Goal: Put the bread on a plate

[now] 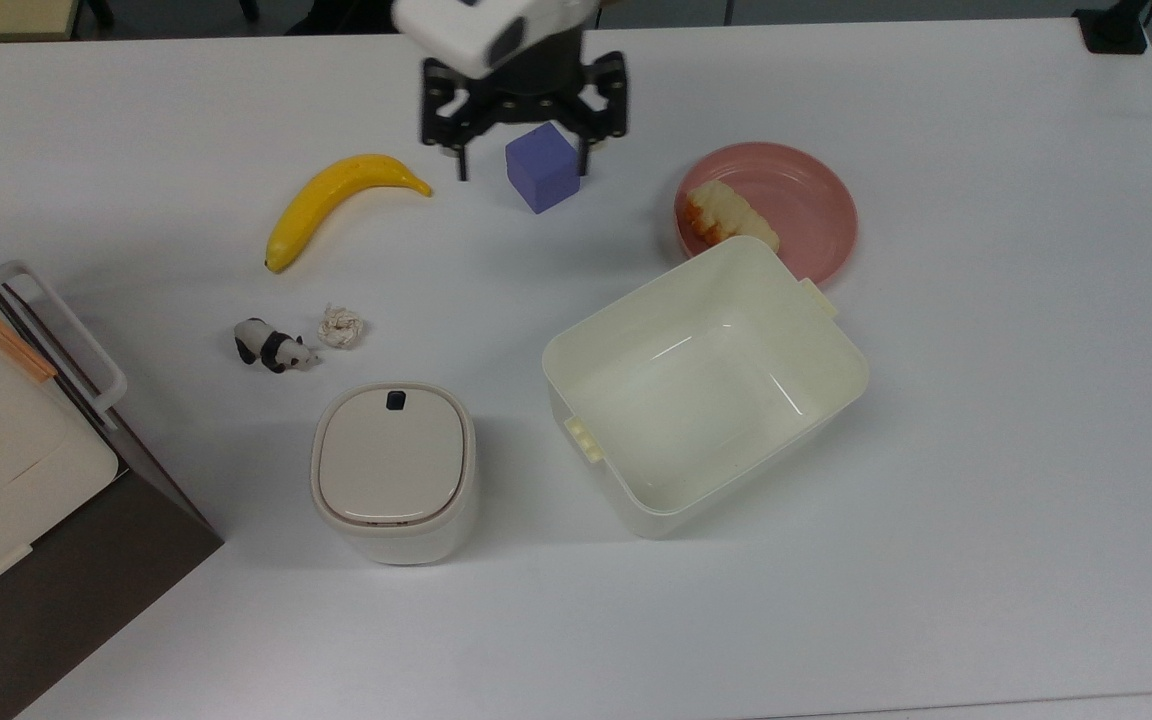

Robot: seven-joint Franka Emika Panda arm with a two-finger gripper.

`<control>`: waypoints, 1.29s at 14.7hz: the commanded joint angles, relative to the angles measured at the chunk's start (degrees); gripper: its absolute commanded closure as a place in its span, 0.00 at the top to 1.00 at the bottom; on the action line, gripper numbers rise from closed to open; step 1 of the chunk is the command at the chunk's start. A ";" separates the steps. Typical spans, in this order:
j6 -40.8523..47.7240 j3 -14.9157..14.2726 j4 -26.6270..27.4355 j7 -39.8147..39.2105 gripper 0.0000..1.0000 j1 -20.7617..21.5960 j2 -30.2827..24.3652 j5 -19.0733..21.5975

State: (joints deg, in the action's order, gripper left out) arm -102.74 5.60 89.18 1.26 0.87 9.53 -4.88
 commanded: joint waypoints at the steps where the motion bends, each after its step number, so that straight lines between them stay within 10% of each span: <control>1: 1.40 -0.68 -0.85 1.64 1.00 -2.01 -1.35 0.84; 19: 2.90 -2.79 -4.37 2.61 1.00 -2.89 0.93 8.40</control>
State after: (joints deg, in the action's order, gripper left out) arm -98.30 3.47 84.90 3.80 -2.72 10.77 3.33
